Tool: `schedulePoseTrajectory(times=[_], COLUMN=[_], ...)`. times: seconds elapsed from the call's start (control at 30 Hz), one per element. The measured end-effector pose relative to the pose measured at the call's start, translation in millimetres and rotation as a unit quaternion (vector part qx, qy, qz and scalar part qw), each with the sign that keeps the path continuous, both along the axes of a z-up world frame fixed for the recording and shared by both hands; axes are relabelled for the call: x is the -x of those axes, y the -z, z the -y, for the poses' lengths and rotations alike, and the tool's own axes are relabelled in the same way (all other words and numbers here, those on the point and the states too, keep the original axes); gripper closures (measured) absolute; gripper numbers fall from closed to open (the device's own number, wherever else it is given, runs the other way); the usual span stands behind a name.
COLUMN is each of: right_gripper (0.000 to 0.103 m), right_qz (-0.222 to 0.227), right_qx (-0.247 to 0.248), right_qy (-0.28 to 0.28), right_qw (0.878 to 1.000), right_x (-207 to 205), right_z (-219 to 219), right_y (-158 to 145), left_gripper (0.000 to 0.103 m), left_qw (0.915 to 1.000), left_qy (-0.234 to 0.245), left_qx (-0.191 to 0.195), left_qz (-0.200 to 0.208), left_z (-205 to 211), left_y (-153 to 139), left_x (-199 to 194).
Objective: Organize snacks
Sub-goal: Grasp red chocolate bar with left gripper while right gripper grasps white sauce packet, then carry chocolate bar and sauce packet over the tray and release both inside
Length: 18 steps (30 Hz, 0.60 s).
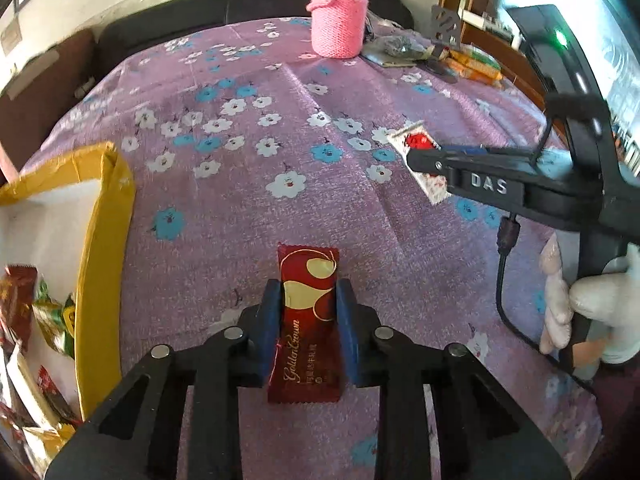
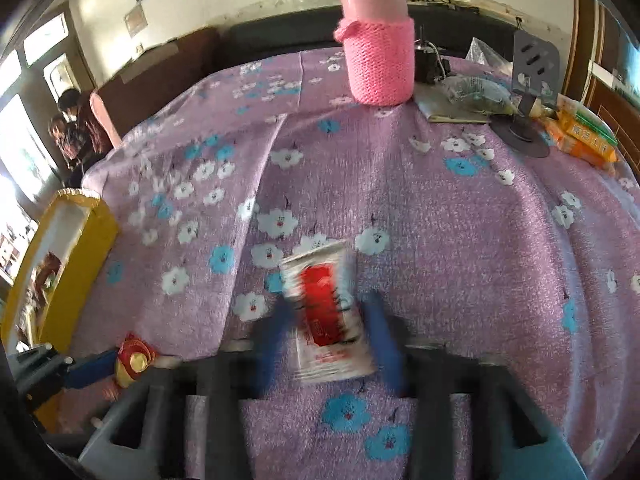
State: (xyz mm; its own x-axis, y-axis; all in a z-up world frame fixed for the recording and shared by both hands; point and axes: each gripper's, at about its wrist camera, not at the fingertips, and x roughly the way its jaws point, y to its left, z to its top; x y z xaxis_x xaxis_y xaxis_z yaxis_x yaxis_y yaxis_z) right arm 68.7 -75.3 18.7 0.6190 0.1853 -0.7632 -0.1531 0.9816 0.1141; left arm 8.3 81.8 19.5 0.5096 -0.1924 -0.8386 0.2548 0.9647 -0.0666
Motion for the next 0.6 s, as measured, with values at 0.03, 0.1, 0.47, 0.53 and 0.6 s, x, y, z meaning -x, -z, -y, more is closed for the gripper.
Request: schedulePoseTrajectory(times=[0.03,0.1,0.47,0.53,0.6], right_gripper=[0.081,0.083,0.091,0.091,0.091], right_qz=[0.001,0.002,0.016,0.014,0.009], right_qx=[-0.006,-0.020,-0.079,-0.091,-0.105], right_qy=[0.001,0.005,-0.010,-0.018,-0.024], right_qw=[1.000,1.000,0.997,0.996,0.994], right_x=[3.3,8.4,50.7,59.4,69.7], right_z=[2.4,6.8,9.3,8.3,8.4], right_y=[-0.6,-2.4,-20.6,-22.9,-23.0], left_gripper=[0.079,0.079,0.079,0.079,0.079], left_qw=[1.0000,0.9997,0.9937,0.9919,0.9898], left_qy=[-0.004,-0.013,-0.045,-0.049,-0.055], left_qx=[0.006,0.019,0.101,0.115,0.128], left_qz=[0.000,0.000,0.022,0.026,0.030], left_z=[-2.9,-8.7,-41.7,-48.2,-53.2], left_y=[-0.2,0.1,-22.4,-27.4,-30.8], left_x=[1.0,4.2,44.0,54.7,63.7])
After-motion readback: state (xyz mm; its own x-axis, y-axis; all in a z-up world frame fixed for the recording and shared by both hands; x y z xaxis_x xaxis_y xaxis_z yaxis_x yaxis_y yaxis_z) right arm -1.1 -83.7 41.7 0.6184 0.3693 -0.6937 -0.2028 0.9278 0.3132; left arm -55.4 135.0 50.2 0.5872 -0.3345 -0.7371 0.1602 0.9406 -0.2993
